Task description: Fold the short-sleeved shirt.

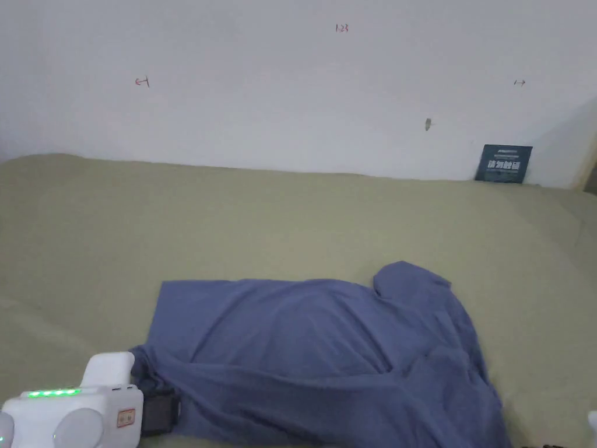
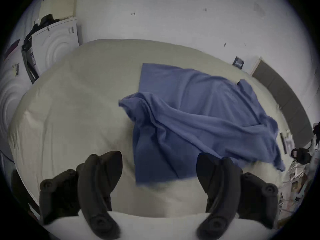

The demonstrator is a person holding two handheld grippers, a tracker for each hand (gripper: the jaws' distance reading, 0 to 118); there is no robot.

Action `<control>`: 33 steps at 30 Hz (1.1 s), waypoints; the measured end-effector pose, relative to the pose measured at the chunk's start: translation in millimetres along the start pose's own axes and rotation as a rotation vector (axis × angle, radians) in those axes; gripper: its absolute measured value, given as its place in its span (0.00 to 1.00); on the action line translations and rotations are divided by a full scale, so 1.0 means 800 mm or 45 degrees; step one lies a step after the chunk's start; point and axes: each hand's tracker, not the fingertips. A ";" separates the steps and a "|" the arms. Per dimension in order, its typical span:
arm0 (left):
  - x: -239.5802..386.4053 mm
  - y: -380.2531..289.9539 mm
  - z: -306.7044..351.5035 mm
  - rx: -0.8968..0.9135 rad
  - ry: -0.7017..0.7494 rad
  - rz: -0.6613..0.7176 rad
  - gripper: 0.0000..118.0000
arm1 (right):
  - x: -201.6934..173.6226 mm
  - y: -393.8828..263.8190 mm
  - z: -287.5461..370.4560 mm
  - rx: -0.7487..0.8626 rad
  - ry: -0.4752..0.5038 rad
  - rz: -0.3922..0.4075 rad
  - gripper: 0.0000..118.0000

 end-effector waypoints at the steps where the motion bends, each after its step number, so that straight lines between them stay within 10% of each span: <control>1: 0.001 0.002 -0.017 -0.058 0.053 -0.051 0.72 | 0.002 -0.002 -0.002 0.004 -0.011 -0.020 0.40; 3: 0.008 0.000 -0.036 -0.140 0.090 -0.131 0.48 | 0.005 -0.005 -0.004 0.002 -0.030 -0.047 0.92; 5: 0.009 -0.009 -0.017 -0.054 0.068 -0.099 0.07 | 0.005 -0.008 -0.009 -0.022 -0.034 -0.059 0.91; 8: 0.008 -0.007 -0.005 0.025 -0.023 -0.091 0.06 | 0.009 -0.016 -0.028 -0.059 0.016 -0.056 0.90; 10: 0.006 -0.012 -0.005 0.031 0.001 -0.111 0.06 | 0.009 -0.014 -0.053 -0.092 0.001 -0.057 0.78; 14: -0.001 -0.015 -0.005 0.026 -0.014 -0.122 0.06 | 0.014 -0.010 -0.098 -0.123 -0.092 -0.045 0.02; 33: -0.041 -0.006 0.095 0.124 -0.186 -0.097 0.06 | 0.008 0.052 0.008 0.199 0.039 0.234 0.02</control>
